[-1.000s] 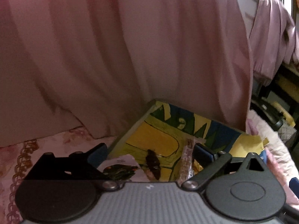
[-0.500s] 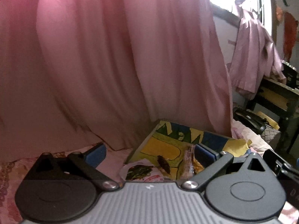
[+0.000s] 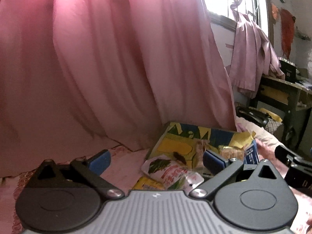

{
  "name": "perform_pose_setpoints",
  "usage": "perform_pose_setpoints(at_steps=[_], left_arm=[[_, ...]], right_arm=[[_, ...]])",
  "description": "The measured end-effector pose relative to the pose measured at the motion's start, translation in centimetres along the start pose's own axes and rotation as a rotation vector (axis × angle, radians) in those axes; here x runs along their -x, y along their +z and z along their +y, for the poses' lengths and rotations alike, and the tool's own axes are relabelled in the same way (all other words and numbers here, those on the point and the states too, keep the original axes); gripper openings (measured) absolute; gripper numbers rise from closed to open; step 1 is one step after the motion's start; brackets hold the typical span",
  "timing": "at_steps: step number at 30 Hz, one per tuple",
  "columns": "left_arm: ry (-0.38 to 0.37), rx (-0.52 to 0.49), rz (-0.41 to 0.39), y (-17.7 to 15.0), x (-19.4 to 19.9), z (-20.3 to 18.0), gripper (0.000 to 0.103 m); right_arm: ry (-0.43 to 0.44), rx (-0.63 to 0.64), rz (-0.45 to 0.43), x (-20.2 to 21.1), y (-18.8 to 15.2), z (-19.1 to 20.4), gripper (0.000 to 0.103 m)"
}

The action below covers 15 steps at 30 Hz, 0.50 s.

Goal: Organize snacks
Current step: 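Lift both tools away from the tin box toward the remaining snacks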

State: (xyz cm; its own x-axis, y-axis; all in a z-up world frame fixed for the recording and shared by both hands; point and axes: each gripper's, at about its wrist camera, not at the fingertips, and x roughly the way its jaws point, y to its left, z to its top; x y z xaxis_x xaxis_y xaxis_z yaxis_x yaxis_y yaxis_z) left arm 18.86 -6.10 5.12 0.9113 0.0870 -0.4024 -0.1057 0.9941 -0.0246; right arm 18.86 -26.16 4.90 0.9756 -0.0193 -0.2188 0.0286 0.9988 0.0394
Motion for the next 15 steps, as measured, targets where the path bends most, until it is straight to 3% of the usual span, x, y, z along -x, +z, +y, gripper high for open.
perform_pose_setpoints(at_steps=[6,15], left_arm=[[-0.012,-0.017,0.003,-1.8,2.0,1.0,0.103],[-0.034,-0.07,0.04,-4.0,3.6,2.2,0.103]], right_arm=[[-0.012,0.031,0.008,2.1,-1.1,1.2,0.102],[0.039,0.055,0.07,4.6,-2.9,3.3,0.102]])
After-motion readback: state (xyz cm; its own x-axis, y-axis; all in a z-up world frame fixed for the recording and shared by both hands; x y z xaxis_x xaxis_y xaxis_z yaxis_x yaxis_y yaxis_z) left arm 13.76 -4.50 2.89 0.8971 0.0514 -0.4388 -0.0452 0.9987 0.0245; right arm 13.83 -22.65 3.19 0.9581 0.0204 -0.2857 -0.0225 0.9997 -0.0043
